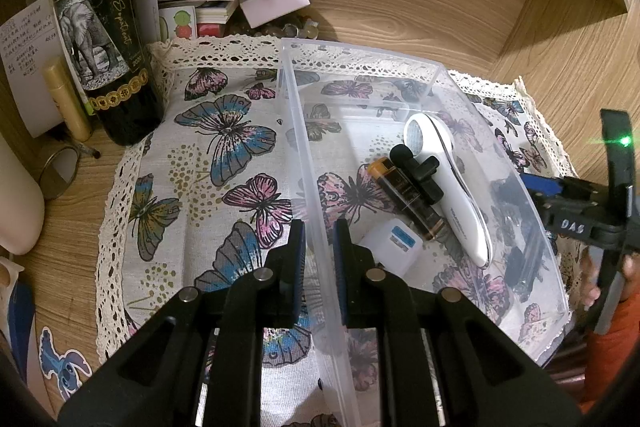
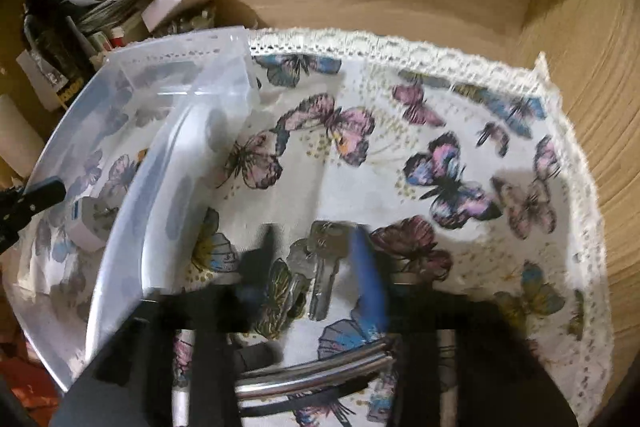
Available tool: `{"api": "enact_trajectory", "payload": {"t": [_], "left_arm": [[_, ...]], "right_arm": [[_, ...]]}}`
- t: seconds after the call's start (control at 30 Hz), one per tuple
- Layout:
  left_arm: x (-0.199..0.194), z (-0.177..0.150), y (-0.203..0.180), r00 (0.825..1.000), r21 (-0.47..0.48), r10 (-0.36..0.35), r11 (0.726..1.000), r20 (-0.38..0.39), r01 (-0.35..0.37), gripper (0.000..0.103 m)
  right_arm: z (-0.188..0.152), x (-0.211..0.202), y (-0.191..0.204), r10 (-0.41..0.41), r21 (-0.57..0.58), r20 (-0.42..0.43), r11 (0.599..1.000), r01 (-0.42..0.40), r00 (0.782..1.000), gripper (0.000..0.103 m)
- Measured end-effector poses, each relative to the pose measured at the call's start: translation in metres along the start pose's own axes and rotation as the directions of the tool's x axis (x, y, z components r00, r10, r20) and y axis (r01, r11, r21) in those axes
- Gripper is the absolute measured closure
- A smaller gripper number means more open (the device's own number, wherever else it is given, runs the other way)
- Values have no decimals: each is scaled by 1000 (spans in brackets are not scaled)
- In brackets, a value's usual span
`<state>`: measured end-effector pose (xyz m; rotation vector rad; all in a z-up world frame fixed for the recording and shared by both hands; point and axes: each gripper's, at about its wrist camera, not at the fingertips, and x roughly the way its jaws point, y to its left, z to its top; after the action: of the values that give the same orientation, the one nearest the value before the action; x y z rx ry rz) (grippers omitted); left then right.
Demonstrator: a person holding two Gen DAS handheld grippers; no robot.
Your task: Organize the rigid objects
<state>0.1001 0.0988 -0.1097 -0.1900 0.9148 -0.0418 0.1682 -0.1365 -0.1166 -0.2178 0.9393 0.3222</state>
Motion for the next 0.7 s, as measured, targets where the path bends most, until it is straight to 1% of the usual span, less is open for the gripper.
{"api": "enact_trajectory", "payload": {"t": [0.07,0.13,0.2,0.23,0.27,0.3,0.37,0.47,0.7], "left_arm": [[0,0,0,1000,1,1,1000,0,-1,90],[0,0,0,1000,-1,0,1000,1,0,90],[0,0,0,1000,-1,0,1000,1,0,90],[0,0,1,1000,-2,-1,1000,1,1,90],[0,-1,0,1000,-1,0,1000,1,0,90],[0,-1,1,1000,-1,1,1000,1,-1,90],[0,-1,0,1000,-1,0,1000,0,0,90],[0,0,1,1000,-1,0,1000,0,0,90],[0,-1,0,1000,-2,0,1000,1,0,90]], "right_arm": [[-2,11,0,-17,-8,-26,1000,17,999,53],[-4,19,-2,-6,-7,-39,1000,6,999,54],[-4,17,2,-28,-31,-22,999,28,999,66],[-3,16,2,-21,-35,-23,999,20,1000,79],[-2,15,2,-16,-35,-22,999,15,1000,87],[-2,14,3,-27,-39,-17,999,26,999,88],[-2,11,5,-45,-54,1,998,45,999,97],[0,0,5,-47,-52,30,997,49,998,98],[10,-35,7,-41,-53,132,997,49,990,98]]}}
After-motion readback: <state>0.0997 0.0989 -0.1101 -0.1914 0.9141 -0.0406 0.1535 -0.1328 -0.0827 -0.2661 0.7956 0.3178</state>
